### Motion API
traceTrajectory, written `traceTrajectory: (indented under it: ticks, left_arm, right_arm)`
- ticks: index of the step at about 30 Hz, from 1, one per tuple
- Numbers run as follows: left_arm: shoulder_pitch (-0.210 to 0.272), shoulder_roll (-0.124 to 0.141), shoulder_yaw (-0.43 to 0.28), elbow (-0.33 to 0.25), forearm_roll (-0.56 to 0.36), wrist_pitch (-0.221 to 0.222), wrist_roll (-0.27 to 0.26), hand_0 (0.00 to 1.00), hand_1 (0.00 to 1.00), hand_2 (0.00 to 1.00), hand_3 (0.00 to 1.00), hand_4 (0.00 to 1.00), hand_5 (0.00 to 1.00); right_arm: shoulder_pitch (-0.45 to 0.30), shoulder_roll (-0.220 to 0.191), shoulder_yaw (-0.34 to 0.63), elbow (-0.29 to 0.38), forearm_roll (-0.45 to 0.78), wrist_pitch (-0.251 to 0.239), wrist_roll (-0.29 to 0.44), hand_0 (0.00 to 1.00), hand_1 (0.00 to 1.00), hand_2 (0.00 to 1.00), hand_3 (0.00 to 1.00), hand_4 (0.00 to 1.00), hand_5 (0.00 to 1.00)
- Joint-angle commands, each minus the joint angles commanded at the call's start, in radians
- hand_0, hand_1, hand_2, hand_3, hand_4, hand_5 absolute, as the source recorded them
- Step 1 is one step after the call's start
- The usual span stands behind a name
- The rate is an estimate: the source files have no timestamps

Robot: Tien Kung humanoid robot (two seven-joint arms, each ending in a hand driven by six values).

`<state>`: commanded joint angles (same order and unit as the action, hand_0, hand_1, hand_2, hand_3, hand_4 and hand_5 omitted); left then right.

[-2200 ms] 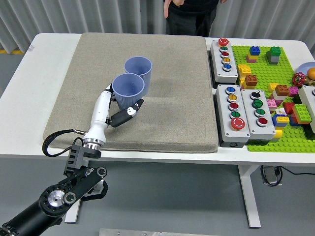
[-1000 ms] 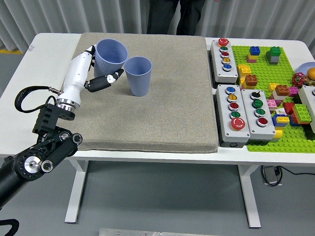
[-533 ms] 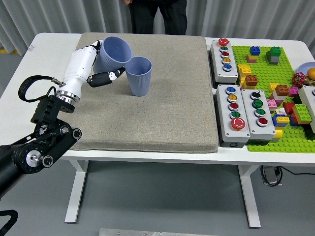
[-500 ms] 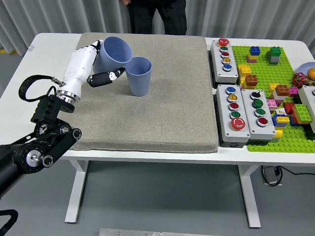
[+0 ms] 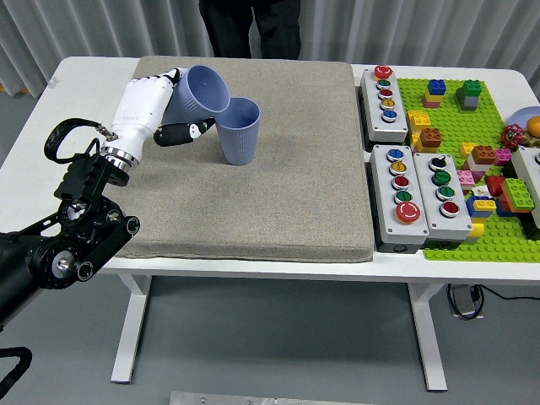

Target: Pick cup pour cup place

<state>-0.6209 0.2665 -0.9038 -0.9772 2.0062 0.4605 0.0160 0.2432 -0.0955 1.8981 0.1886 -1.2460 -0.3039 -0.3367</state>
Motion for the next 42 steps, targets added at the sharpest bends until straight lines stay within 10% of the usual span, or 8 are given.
traceTrajectory:
  ticks: [42]
  left_arm:
    - [-0.177,0.098,0.209,0.036,0.183,-0.046,0.089,0.384,0.460,0.582,0.584,0.728,0.283]
  right_arm:
    - [-0.001,-0.003,-0.006,0.000,0.013,0.003,0.004,0.676,0.621,0.572,0.563,0.002,0.183]
